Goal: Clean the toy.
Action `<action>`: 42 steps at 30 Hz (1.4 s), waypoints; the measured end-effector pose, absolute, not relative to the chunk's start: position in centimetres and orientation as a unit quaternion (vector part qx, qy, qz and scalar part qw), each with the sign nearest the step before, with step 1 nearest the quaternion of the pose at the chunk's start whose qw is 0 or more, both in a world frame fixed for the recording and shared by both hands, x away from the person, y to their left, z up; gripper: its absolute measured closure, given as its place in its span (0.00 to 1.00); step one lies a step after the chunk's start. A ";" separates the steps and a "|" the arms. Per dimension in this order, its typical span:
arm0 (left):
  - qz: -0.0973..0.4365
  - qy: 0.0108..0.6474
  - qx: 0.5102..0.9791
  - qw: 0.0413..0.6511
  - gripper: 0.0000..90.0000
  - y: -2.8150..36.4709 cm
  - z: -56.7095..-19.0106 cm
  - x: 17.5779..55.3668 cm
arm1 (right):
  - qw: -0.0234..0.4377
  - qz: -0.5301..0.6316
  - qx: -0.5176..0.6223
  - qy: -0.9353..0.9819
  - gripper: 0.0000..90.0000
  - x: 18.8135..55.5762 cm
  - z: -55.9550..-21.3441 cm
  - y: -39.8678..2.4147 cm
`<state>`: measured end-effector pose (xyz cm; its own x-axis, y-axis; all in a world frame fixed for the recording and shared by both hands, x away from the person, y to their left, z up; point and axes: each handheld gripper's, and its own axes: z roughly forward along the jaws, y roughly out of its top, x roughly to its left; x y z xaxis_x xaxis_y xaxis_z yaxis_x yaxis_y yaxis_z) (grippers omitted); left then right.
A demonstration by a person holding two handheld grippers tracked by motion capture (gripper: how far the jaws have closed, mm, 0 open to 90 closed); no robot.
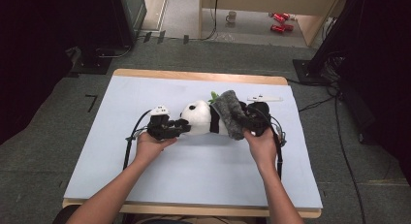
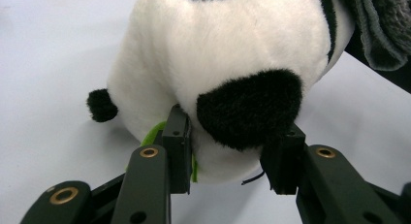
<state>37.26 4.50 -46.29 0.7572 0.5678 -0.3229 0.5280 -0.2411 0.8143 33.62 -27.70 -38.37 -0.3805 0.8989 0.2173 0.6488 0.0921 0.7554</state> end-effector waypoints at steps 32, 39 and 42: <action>0.050 0.365 0.789 0.491 0.65 3.5 -45.9 35.1 | 0.094 0.426 0.448 0.780 0.87 33.5 -38.7 -18.4; 0.048 0.361 0.790 0.493 0.65 3.8 -46.1 35.5 | 0.113 0.432 0.439 0.779 0.87 33.9 -39.6 -19.3; 0.049 0.362 0.792 0.489 0.65 3.9 -46.0 35.6 | 0.121 0.428 0.442 0.779 0.86 34.0 -39.6 -19.8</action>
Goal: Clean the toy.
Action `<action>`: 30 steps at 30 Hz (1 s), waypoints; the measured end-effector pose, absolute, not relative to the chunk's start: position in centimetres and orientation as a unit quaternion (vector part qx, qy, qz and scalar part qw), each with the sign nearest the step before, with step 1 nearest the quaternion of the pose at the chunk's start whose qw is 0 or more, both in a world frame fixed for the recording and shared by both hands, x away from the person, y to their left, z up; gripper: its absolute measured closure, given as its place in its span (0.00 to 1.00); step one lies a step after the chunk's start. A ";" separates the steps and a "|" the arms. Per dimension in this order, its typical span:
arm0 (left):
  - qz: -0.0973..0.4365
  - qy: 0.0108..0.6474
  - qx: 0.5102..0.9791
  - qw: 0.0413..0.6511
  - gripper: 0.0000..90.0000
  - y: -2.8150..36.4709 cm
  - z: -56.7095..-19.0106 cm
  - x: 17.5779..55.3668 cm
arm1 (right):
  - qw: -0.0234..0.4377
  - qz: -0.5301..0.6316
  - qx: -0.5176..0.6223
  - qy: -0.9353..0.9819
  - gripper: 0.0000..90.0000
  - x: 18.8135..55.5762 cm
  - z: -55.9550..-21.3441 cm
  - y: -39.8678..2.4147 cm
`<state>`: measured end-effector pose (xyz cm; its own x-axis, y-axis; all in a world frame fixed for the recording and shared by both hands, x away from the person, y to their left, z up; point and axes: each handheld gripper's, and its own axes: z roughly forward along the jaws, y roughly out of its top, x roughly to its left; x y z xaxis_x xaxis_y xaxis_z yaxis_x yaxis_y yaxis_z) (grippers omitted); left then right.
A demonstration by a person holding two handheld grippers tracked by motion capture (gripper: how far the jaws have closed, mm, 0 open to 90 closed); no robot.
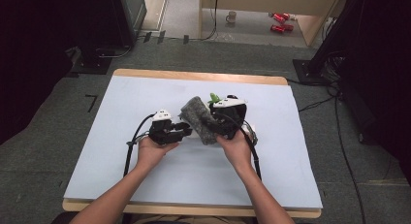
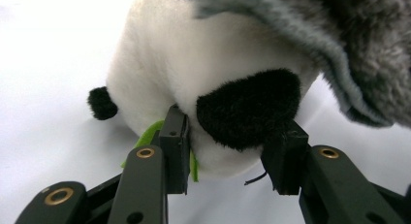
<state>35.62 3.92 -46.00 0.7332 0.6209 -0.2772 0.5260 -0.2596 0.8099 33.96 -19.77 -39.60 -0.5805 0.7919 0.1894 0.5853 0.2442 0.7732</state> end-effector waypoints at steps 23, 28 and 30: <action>0.023 0.357 0.794 0.491 0.66 4.4 -45.9 37.5 | 0.168 0.423 0.542 0.706 0.87 33.3 -38.6 -29.6; 0.023 0.358 0.792 0.494 0.67 4.4 -45.9 37.6 | 0.176 0.419 0.548 0.702 0.86 33.0 -38.6 -30.1; 0.025 0.361 0.790 0.495 0.68 4.4 -45.9 37.5 | 0.170 0.425 0.543 0.704 0.86 33.0 -38.6 -29.9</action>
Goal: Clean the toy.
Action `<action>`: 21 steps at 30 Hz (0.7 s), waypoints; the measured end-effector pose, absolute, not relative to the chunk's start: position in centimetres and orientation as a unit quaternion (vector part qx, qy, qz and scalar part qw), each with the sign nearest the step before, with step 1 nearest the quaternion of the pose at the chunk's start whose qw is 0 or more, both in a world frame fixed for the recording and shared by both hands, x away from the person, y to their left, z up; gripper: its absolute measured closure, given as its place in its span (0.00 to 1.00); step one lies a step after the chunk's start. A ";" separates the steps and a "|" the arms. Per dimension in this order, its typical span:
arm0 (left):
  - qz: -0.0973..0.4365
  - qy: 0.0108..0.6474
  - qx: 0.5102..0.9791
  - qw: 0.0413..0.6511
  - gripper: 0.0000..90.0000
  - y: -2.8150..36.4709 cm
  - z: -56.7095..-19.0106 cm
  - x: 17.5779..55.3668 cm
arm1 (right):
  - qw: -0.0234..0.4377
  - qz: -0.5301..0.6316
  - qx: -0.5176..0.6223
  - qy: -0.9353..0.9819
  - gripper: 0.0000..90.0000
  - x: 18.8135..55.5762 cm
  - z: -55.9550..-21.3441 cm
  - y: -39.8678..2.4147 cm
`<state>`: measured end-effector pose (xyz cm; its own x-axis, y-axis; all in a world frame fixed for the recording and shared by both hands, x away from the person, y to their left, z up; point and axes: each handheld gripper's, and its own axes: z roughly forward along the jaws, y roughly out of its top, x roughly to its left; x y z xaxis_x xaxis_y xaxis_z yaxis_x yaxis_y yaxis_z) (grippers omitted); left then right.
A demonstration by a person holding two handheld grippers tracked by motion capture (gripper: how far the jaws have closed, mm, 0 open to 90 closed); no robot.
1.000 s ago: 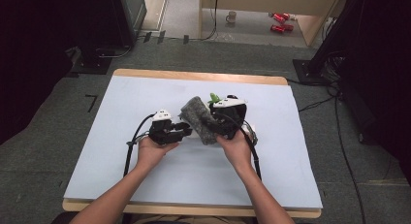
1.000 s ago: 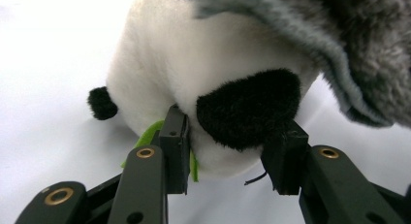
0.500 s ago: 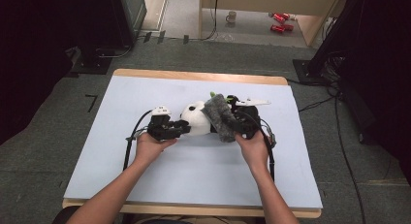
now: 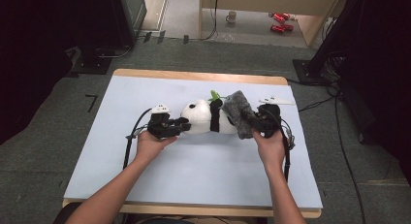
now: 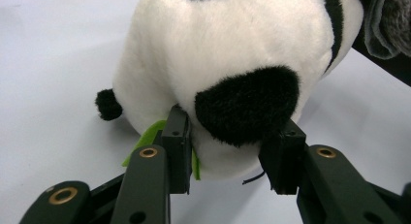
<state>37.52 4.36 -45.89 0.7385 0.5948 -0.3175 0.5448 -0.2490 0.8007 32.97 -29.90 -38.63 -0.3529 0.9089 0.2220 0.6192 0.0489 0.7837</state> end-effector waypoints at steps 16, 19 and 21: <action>-0.024 0.335 0.805 0.489 0.83 5.6 -43.5 36.3 | 0.135 0.457 0.501 0.723 0.85 31.6 -35.8 -27.2; -0.036 0.329 0.809 0.486 0.83 6.2 -43.0 35.5 | 0.124 0.458 0.487 0.734 0.85 30.7 -35.1 -25.8; -0.041 0.332 0.809 0.484 0.83 6.5 -42.9 35.3 | 0.120 0.453 0.483 0.739 0.85 30.4 -35.0 -25.4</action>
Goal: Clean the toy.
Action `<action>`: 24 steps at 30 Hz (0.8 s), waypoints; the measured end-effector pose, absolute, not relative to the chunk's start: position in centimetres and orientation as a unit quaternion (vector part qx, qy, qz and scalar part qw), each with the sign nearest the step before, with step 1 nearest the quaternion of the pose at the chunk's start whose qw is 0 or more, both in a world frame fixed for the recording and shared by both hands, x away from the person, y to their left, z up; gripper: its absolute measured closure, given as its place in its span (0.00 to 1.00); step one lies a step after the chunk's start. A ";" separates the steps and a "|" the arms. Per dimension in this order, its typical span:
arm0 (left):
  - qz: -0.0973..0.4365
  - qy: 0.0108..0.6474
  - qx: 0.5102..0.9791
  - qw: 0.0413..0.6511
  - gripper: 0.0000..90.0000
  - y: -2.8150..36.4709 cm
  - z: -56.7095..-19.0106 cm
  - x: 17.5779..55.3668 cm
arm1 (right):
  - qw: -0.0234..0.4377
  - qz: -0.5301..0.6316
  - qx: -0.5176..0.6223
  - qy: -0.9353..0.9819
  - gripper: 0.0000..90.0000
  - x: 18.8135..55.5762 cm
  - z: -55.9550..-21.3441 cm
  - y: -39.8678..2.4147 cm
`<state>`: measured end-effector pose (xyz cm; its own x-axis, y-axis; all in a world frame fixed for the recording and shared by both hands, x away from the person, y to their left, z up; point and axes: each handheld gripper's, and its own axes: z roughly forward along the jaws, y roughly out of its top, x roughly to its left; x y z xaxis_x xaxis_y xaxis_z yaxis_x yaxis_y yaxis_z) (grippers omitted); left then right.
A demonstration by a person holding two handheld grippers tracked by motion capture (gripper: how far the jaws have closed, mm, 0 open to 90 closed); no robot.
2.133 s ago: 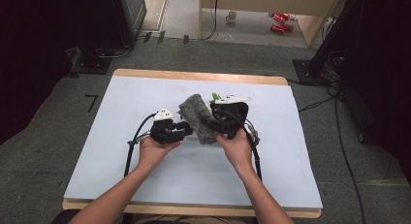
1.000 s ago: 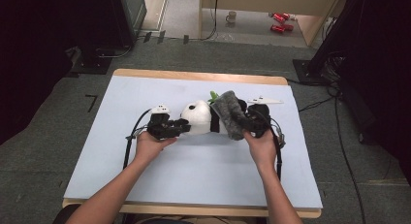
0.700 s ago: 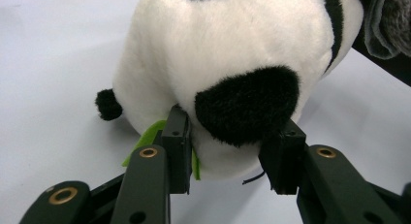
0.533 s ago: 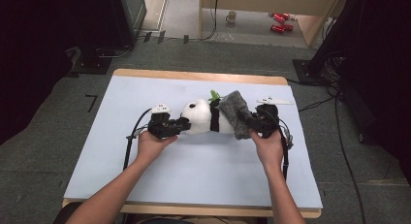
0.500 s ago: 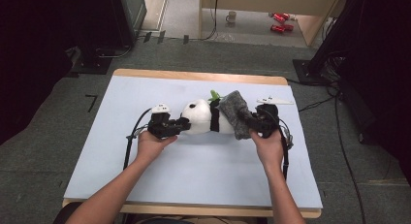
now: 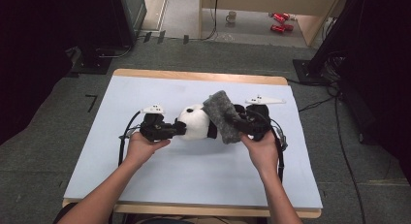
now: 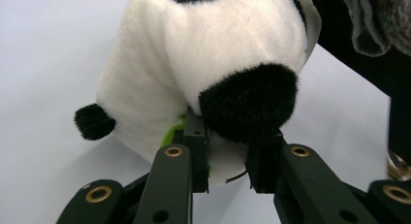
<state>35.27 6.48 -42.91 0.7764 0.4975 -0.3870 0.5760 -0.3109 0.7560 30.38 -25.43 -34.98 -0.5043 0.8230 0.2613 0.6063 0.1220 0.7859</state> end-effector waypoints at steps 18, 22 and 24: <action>0.015 0.316 0.806 0.501 0.57 8.0 -43.8 34.9 | 0.101 0.418 0.502 0.750 0.86 30.5 -38.4 -25.4; 0.043 0.290 0.810 0.508 0.50 8.5 -44.2 34.7 | 0.109 0.423 0.501 0.747 0.86 31.0 -38.4 -25.4; 0.045 0.288 0.810 0.509 0.46 8.6 -44.4 34.7 | 0.111 0.424 0.499 0.747 0.86 31.3 -38.4 -25.5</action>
